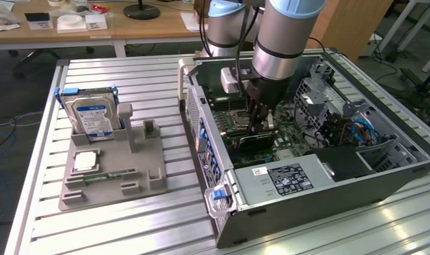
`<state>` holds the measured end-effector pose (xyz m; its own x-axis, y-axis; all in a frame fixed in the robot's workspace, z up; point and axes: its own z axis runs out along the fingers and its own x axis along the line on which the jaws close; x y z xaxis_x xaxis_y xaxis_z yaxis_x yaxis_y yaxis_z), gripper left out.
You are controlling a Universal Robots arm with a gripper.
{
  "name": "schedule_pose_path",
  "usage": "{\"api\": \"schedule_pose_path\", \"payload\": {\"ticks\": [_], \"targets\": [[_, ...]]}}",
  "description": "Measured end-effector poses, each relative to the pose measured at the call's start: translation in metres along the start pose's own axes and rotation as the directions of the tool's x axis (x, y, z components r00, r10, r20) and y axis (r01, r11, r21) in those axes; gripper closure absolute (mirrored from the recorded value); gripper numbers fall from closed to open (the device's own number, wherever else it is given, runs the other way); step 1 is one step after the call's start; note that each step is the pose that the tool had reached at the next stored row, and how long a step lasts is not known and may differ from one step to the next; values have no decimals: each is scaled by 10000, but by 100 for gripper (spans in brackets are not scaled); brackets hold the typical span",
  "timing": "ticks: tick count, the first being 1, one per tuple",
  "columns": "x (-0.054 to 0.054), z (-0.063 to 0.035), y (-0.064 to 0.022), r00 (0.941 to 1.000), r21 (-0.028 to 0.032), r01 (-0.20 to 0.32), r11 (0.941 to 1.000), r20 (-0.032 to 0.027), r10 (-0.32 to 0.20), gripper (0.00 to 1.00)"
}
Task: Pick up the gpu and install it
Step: 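Press down on the gpu until it lock into place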
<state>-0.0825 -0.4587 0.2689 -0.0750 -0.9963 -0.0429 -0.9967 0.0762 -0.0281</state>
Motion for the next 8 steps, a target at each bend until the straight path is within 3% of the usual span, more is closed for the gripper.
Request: {"api": "schedule_pose_path", "payload": {"ticks": [8], "targets": [[-17, 29, 2, 10000, -1, -3, 10000, 1, 3, 89]]}}
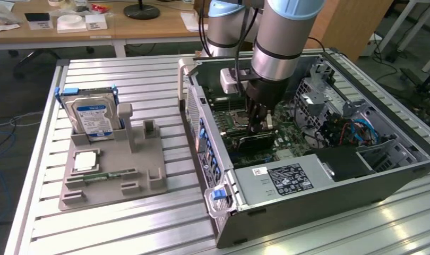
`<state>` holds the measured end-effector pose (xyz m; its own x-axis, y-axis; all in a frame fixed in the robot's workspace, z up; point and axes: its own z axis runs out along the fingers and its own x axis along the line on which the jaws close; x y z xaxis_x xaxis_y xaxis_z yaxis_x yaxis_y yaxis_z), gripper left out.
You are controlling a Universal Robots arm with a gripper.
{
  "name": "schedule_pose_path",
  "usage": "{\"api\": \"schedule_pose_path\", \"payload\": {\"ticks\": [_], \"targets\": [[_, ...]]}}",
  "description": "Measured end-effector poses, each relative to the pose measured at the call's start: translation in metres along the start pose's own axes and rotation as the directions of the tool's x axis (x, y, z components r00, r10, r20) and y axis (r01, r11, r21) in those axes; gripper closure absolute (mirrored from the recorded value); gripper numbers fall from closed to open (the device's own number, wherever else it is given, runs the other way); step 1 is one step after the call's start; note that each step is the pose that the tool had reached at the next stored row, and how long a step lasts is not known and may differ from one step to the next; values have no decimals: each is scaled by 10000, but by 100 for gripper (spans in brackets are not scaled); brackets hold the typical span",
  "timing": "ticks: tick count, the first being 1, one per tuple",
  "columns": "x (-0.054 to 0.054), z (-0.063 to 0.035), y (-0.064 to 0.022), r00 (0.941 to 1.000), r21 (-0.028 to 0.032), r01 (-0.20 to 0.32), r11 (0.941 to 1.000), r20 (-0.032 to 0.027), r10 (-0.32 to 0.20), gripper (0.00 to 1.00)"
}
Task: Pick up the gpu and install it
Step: 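Press down on the gpu until it lock into place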
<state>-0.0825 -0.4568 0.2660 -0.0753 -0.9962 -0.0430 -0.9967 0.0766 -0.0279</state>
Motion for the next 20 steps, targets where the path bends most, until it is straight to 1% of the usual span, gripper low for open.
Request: {"api": "schedule_pose_path", "payload": {"ticks": [5, 20], "targets": [[1, 27, 1, 10000, 0, 0, 10000, 0, 0, 89], [2, 40, 1, 10000, 0, 0, 10000, 1, 0, 89]]}}
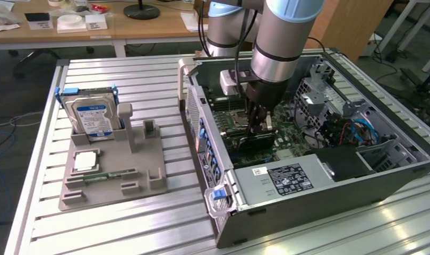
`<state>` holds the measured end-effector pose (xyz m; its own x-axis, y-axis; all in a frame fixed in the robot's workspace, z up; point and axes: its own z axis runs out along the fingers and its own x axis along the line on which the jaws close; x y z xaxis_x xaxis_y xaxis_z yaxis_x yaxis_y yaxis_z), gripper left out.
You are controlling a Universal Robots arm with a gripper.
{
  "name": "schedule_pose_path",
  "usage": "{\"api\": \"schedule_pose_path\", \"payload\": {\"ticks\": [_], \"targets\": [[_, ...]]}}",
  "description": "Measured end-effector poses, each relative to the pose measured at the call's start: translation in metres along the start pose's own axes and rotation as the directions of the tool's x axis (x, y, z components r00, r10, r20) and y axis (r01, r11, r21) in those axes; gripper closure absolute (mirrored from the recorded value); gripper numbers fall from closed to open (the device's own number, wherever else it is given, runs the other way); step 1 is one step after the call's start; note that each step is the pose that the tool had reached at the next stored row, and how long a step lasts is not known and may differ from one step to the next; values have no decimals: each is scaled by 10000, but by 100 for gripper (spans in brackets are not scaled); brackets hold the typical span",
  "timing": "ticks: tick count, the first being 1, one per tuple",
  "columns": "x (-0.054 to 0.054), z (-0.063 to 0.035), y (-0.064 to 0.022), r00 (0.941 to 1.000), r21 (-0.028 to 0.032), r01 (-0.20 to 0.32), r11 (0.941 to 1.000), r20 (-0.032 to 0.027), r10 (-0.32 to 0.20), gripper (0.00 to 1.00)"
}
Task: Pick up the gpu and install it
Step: 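Press down on the gpu until it lock into place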
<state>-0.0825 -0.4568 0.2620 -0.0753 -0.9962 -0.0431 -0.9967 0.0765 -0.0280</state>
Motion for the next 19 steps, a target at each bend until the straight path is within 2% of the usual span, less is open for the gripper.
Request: {"api": "schedule_pose_path", "payload": {"ticks": [19], "targets": [[0, 9, 0, 10000, 0, 0, 10000, 1, 0, 89]]}}
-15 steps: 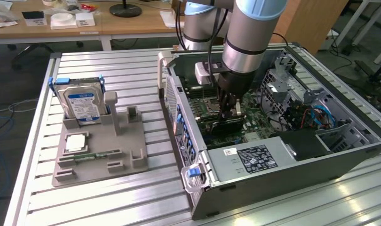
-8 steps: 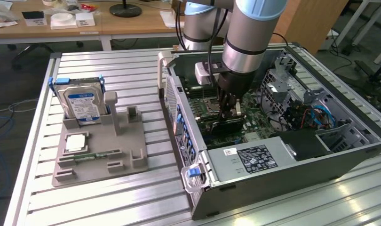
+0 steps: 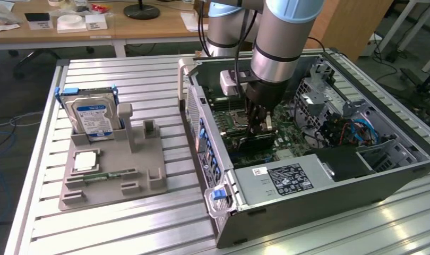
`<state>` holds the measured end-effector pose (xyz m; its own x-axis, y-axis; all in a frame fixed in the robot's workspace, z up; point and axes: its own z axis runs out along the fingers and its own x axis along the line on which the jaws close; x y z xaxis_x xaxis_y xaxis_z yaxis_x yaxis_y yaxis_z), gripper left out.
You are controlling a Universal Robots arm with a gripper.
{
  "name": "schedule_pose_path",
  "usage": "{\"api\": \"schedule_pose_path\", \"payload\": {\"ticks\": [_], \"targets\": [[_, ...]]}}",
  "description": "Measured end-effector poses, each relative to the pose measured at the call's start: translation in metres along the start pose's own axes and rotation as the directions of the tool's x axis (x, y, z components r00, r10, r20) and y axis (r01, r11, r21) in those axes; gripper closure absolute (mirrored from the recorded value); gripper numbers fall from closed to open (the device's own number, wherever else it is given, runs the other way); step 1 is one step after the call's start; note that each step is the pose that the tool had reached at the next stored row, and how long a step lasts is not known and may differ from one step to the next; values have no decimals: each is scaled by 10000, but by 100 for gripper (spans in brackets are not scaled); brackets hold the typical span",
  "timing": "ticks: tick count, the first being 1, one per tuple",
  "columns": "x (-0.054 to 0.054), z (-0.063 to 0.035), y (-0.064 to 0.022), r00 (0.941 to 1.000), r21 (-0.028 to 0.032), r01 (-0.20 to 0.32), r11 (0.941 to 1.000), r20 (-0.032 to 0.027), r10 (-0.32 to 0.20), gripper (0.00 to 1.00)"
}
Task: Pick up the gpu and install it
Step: 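Press down on the gpu until it lock into place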
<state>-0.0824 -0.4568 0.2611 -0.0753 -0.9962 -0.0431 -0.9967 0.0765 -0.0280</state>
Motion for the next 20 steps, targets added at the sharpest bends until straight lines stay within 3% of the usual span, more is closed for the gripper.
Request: {"api": "schedule_pose_path", "payload": {"ticks": [9, 20], "targets": [[-2, -13, 0, 10000, -2, -3, 10000, 13, 3, 89], [-12, -274, -14, 10000, -42, -1, 10000, -12, 1, 89]]}}
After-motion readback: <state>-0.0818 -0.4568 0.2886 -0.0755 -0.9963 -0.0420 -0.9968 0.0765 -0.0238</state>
